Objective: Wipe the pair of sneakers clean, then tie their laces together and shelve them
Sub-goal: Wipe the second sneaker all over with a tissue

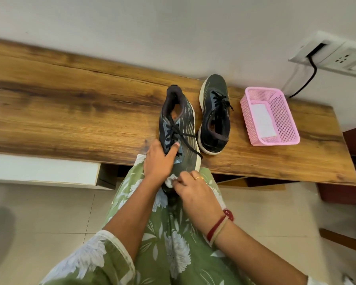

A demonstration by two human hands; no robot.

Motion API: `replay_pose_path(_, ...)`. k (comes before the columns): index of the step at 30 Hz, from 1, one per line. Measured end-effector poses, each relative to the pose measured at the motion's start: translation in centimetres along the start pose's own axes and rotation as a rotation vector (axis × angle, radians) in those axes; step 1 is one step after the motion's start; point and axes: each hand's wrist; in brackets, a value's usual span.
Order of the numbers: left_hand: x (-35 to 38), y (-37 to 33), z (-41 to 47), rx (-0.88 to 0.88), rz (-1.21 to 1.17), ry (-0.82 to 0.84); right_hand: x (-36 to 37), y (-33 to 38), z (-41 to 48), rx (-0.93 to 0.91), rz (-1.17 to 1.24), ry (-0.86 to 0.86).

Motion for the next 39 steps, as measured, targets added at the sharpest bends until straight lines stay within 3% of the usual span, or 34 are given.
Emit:
replay_pose_path(6, 0.1, 0.6, 0.1, -0.028, -0.086, 0.01, 0.1, -2.0, -0.9, 0.022, 0.05, -0.294)
replay_pose_path(10, -0.2, 0.3, -0.1, -0.063, -0.146, -0.034, 1.0, -2.2, -1.7, 0.02, 0.084, -0.269)
replay_pose_path(13, -0.1, -1.1, -0.4, -0.101, -0.115, -0.027, 1.2, -2.7, -1.4, 0.138, 0.163, -0.243)
replay_pose_path(15, 0.3, -2.2, -0.6, -0.059, -0.004, -0.07, 1.0, -2.6, -1.4, 0.236, 0.264, -0.26)
replay_pose_path(18, 0.4, -3.7, -0.3, 0.15, 0.126, -0.161, 1.2, -2.7, -1.2, 0.308, 0.311, -0.276)
replay_pose_path(20, 0.6, -4.5, 0.3, 0.28, 0.287, -0.121, 1.5, -3.0, -1.1, 0.308, 0.288, -0.261)
replay_pose_path(22, 0.8, -5.1, 0.8, 0.273, 0.391, -0.067, 1.8, -3.2, -0.9, 0.295, 0.319, -0.274)
replay_pose_path(27, 1.7, -6.1, 1.5, 0.102, 0.46, -0.043, 1.9, -3.3, -0.8, 0.308, 0.424, -0.318)
replay_pose_path(32, 0.0, -7.0, 2.2, 0.208, 0.492, -0.02, 1.7, -3.6, -1.2, 0.333, 0.5, -0.377)
replay_pose_path(39, -4.1, -6.9, 5.1, 0.338, 0.441, 0.239, 1.7, -3.8, -1.2, 0.371, 0.561, -0.396)
Point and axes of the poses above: each hand's wrist, its own z-axis towards the middle knuckle, its own x-axis out of the palm, y = z × x, and after that the axes turned 5 degrees about -y, right-handed
